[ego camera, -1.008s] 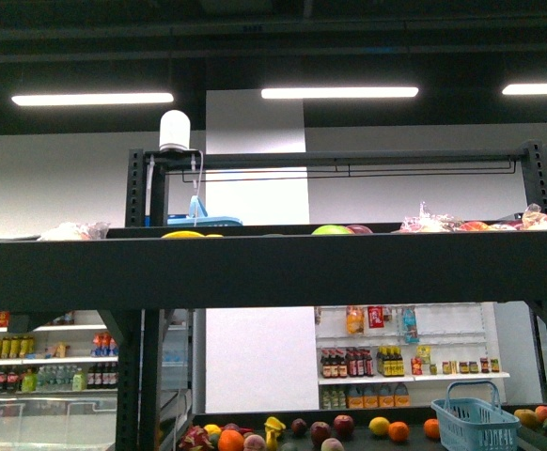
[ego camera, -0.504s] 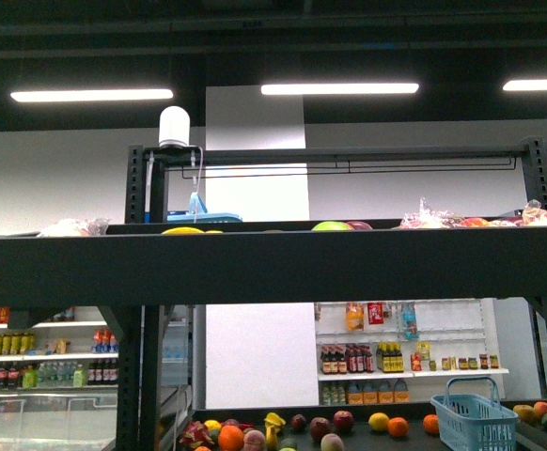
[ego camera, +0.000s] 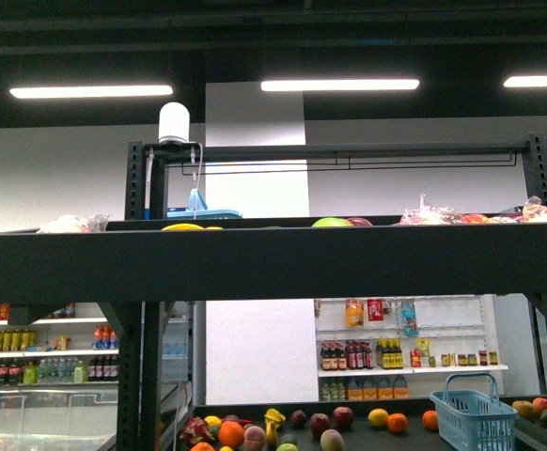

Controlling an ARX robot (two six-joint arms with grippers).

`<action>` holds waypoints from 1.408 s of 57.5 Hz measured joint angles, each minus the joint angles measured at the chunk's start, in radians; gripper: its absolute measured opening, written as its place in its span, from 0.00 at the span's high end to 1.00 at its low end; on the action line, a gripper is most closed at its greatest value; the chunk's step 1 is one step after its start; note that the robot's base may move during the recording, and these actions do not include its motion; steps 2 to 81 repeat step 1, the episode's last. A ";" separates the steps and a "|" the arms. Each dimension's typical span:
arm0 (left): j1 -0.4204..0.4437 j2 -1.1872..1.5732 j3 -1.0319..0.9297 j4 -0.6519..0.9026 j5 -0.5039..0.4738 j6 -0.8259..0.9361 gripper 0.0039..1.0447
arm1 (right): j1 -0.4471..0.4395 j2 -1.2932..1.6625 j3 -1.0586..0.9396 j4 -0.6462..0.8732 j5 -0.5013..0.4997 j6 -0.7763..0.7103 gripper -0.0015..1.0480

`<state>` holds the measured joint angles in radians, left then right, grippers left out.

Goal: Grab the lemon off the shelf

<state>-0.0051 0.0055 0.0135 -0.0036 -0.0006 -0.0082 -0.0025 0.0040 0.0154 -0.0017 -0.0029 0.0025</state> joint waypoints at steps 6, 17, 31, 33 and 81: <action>0.000 0.000 0.000 0.000 0.000 0.000 0.07 | 0.000 0.000 0.000 0.000 0.000 0.000 0.07; 0.000 0.000 0.000 0.000 0.000 0.000 0.07 | 0.000 0.000 0.000 0.000 0.000 0.000 0.07; 0.000 0.000 0.000 0.000 0.000 0.000 0.07 | 0.000 0.000 0.000 0.000 0.000 0.000 0.07; 0.000 0.000 0.000 0.000 0.000 0.000 0.07 | 0.000 0.000 0.000 0.000 0.000 0.000 0.07; 0.000 0.000 0.000 0.000 0.000 0.000 0.07 | 0.000 0.000 0.000 0.000 0.000 0.000 0.07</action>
